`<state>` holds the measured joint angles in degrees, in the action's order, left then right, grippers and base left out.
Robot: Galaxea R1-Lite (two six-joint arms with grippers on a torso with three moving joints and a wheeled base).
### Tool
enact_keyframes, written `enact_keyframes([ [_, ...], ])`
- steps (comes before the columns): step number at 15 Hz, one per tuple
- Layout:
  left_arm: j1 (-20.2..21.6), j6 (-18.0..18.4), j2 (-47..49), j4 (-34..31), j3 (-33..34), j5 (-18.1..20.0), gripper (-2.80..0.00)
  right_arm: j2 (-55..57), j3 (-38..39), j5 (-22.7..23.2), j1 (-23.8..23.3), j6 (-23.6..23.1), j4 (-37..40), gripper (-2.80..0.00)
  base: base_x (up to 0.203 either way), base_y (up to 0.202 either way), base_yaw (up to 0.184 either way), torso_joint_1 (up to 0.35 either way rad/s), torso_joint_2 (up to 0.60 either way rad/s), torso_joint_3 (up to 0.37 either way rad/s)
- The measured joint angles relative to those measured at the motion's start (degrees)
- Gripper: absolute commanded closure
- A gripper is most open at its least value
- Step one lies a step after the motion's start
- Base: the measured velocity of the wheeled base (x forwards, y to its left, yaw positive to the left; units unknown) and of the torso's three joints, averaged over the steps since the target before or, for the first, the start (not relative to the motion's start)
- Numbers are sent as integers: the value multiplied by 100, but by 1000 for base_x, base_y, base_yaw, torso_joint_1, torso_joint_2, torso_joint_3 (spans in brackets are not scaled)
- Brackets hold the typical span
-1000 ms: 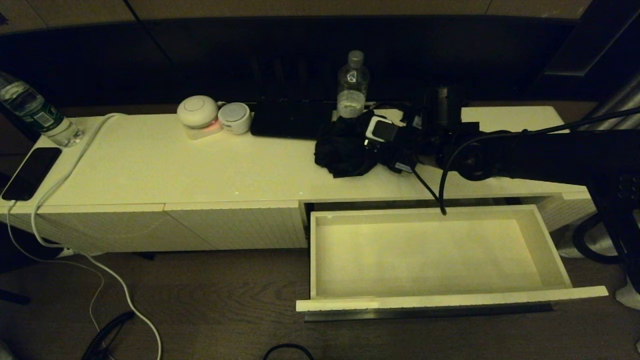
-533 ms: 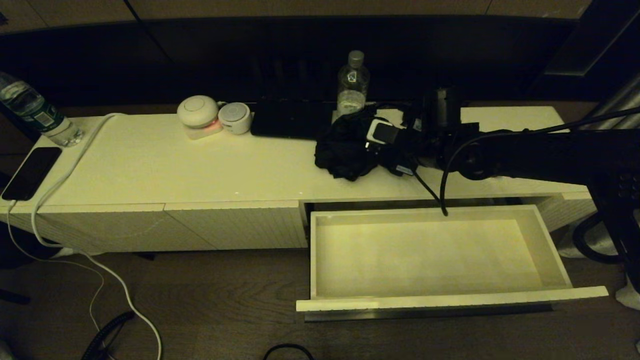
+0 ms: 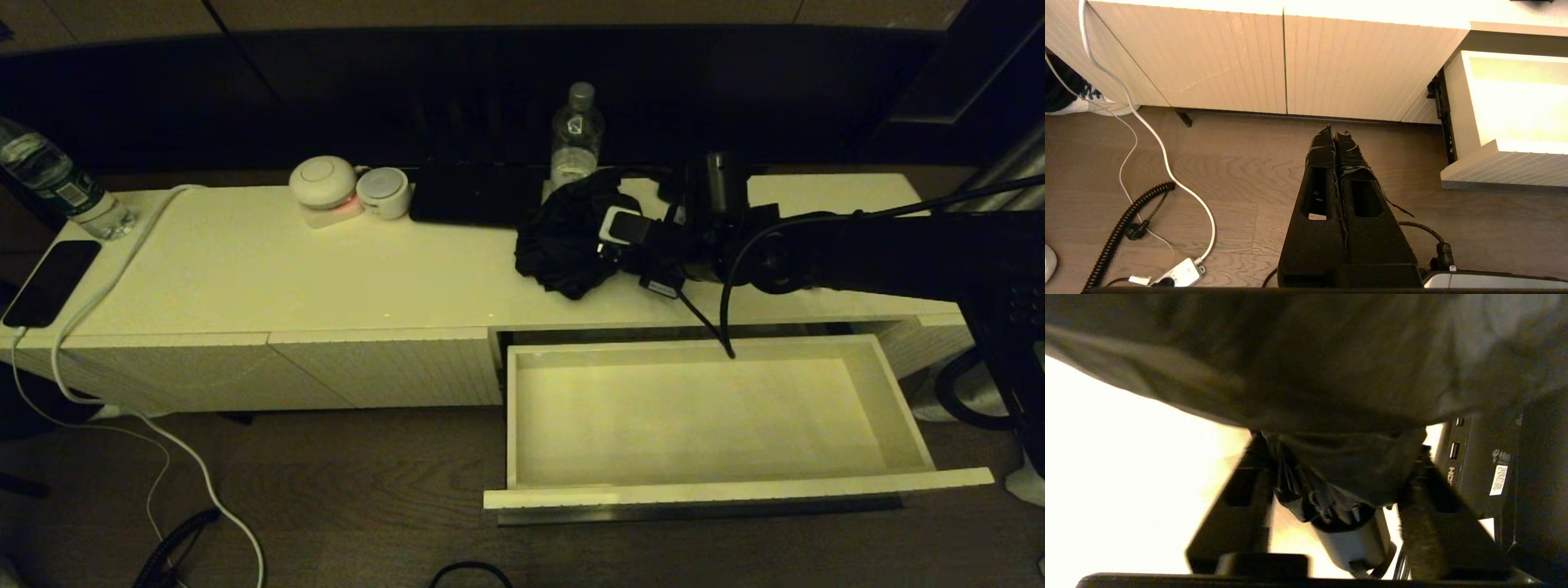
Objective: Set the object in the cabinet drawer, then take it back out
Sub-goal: Put the umbrella in the drawer
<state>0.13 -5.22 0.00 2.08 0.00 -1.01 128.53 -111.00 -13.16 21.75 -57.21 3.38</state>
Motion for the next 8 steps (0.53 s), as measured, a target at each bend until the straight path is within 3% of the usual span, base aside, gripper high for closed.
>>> enact_keyframes([
  [8,2,-2,0,0,0,-2,0,-170,144,27,36,159,71,0,0,0,0,0,0,0],
])
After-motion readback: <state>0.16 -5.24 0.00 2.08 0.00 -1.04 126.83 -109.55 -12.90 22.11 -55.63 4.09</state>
